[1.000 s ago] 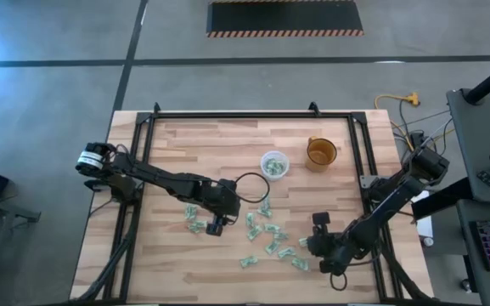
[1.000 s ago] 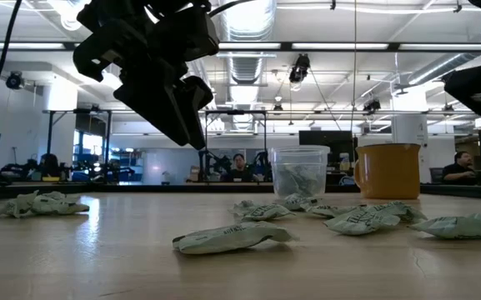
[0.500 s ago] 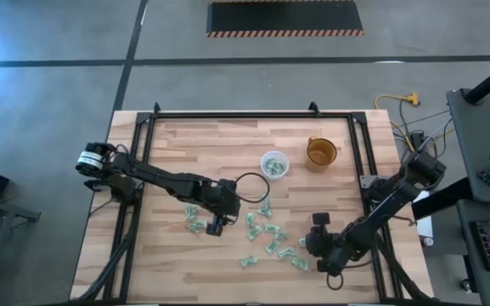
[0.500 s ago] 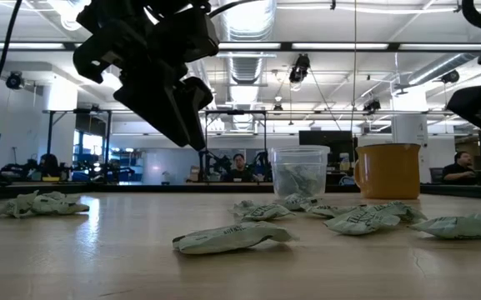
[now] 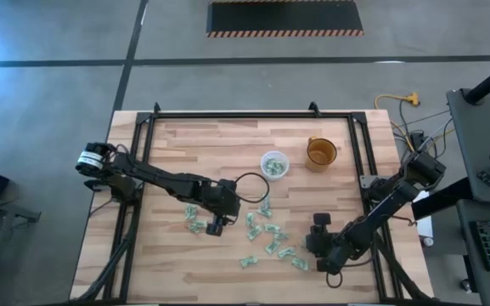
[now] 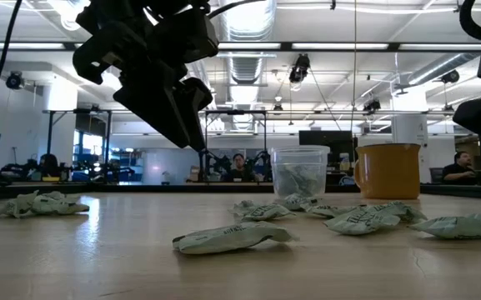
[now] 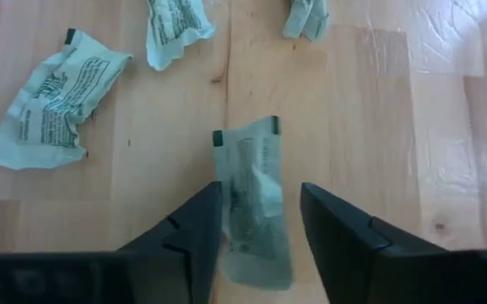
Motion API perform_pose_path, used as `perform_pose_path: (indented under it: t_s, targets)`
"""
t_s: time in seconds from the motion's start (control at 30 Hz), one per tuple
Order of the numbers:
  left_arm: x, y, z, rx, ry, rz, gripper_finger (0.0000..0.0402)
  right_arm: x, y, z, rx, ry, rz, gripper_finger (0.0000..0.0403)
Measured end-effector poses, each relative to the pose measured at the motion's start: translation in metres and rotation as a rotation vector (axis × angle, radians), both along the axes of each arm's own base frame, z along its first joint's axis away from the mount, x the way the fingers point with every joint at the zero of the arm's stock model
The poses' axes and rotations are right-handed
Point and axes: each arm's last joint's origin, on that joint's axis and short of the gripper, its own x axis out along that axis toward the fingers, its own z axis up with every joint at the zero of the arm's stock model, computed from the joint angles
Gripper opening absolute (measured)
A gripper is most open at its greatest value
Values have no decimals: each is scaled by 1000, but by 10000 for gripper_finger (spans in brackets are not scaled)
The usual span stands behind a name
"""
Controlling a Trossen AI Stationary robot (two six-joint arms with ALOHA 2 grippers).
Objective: Pick and place Stevia / Truvia into bins
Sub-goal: Put the green stevia packet into the transparent bin
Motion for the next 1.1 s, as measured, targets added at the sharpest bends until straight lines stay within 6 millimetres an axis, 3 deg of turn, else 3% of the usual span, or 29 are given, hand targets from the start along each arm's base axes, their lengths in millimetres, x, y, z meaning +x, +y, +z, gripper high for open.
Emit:
perform_pose_path:
  t_s: [0.33,0.63,0.87,1.1]
  targets:
    - [0,0,0,0,1,0,160,-1,0,0,-5,21,42,47]
    - [0,0,0,0,1,0,160,4,2,8,-62,-15,112,11]
    - [0,0,0,0,1,0,160,17,-3,18,-272,-138,160,10]
    - [0,0,0,0,1,0,160,48,-39,30,-627,-213,71,9]
